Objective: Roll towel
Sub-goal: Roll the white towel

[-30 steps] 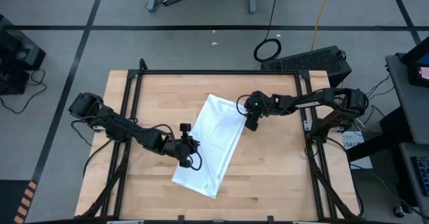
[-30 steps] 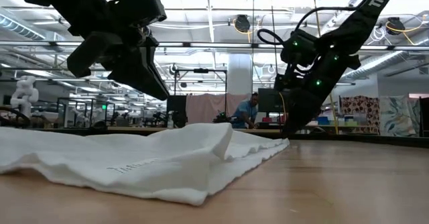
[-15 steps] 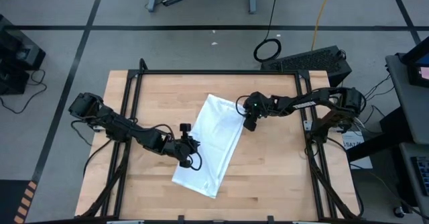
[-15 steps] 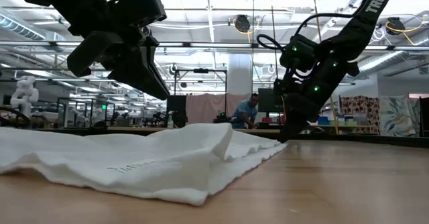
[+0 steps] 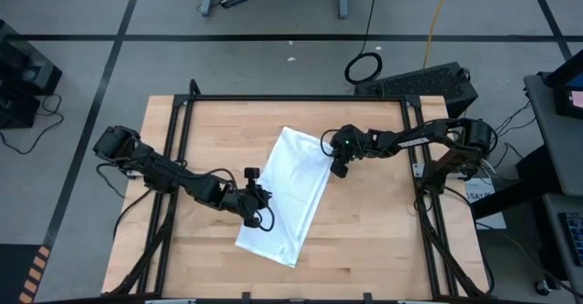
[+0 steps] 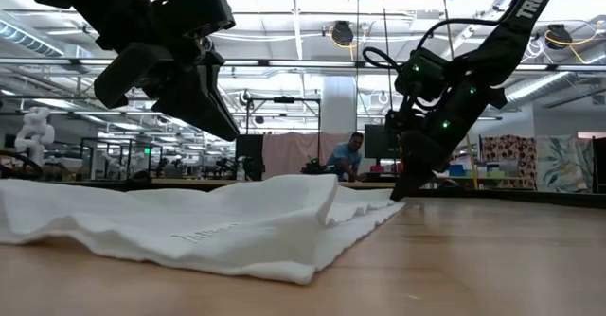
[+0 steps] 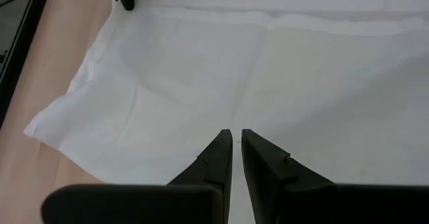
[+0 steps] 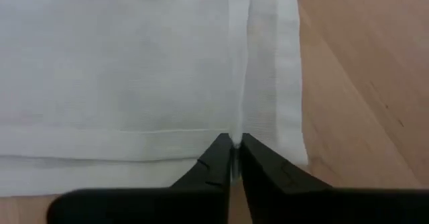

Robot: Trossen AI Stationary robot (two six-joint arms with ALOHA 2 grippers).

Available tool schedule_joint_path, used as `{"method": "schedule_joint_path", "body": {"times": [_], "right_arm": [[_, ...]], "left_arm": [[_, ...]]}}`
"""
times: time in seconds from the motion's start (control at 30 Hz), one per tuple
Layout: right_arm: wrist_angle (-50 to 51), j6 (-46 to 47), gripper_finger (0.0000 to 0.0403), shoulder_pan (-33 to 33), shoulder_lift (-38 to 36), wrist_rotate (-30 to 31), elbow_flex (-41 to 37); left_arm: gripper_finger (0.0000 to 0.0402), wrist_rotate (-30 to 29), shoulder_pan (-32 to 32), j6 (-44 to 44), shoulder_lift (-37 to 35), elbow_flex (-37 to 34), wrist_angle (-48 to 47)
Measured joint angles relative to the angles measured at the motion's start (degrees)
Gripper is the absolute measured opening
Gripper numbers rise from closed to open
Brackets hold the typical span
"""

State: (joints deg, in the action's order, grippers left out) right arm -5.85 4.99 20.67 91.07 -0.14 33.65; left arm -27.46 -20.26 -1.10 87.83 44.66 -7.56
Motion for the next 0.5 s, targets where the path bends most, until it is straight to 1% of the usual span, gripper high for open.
{"method": "schedule_joint_path", "body": {"times": [0.17,0.27,0.4,0.5], "right_arm": [[-0.04,-0.94,0.0063,0.0,0.0,0.02,0.02],[-0.09,-1.14,0.0075,0.0,0.0,0.02,0.02],[-0.15,-1.18,0.0073,0.0,0.0,0.02,0.04],[-0.17,-1.37,0.0062,0.0,-0.02,0.04,0.04]], "left_arm": [[0.0042,0.0,0.01,0.0,0.0,0.0,0.01],[0.0042,0.0,0.01,-0.01,0.0,0.0,-0.01],[0.0042,0.0,0.01,-0.02,0.0,0.0,-0.01],[0.0042,0.0,0.01,-0.02,0.0,0.02,-0.01]]}}
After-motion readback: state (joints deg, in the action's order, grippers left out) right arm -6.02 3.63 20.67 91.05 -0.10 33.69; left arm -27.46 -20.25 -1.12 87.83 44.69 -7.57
